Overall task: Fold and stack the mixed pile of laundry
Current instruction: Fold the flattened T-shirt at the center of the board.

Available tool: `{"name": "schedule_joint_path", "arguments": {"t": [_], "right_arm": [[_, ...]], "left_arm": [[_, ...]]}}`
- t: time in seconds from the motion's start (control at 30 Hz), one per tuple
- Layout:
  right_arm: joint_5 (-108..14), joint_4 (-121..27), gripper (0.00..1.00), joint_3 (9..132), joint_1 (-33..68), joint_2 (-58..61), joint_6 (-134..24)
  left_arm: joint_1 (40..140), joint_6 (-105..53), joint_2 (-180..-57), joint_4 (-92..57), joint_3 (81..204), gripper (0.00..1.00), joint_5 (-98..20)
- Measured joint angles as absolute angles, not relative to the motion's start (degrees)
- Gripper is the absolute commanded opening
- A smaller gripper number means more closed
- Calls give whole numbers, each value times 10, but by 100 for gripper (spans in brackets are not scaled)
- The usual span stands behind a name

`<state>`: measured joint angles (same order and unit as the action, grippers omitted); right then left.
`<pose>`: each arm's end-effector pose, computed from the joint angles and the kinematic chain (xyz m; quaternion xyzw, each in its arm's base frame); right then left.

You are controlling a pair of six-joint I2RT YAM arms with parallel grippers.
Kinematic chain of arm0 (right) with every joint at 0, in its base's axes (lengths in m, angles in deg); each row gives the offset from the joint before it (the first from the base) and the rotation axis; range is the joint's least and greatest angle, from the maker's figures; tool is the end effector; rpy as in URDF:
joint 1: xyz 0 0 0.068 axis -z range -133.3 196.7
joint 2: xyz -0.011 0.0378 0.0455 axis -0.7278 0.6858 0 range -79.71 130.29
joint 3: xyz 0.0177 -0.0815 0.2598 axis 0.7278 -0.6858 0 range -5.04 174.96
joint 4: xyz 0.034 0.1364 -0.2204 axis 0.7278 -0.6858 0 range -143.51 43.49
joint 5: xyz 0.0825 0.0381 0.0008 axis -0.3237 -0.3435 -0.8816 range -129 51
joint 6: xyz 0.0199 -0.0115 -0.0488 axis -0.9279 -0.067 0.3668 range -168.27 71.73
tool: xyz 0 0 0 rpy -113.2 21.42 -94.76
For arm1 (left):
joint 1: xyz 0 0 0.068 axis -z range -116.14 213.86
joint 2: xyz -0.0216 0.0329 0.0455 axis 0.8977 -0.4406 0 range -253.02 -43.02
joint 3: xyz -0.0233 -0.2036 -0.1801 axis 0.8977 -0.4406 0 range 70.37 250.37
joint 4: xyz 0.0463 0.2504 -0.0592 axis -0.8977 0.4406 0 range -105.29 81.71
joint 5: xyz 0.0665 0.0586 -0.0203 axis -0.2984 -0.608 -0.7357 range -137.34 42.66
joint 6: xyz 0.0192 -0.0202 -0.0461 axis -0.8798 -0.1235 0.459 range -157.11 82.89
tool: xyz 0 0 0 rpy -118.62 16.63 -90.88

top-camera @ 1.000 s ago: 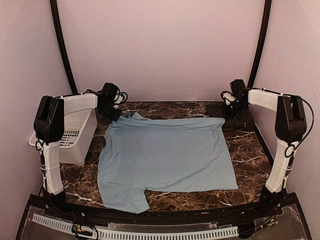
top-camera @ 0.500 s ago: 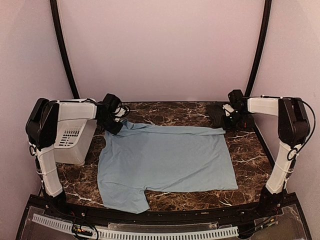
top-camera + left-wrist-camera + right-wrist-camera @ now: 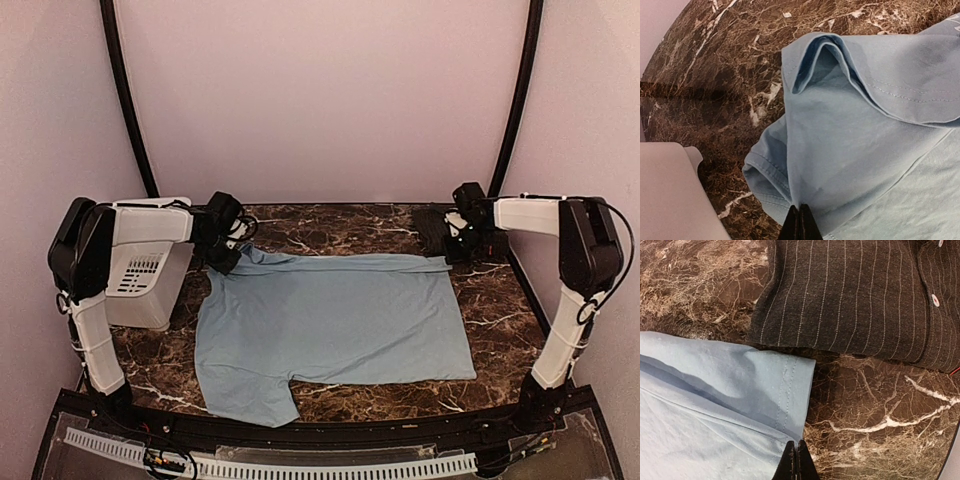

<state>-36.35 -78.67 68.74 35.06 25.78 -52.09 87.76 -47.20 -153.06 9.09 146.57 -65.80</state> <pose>0.3711 0.0749 0.1919 -0.0612 0.9719 0.0080 0.2270 0.3741 -0.1535 0.1834 0.2355 0.9207 0.1206 0.2869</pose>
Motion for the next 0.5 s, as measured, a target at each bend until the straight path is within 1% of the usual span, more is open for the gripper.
{"name": "schedule_joint_path", "arguments": {"t": [0.23, 0.5], "right_arm": [[-339, -791, 0, 680, 351, 235, -527], [-337, -794, 0, 671, 347, 232, -531]], "left_arm": [[875, -472, -1525, 94, 1465, 0, -681], [873, -472, -1525, 104, 1465, 0, -684]]}}
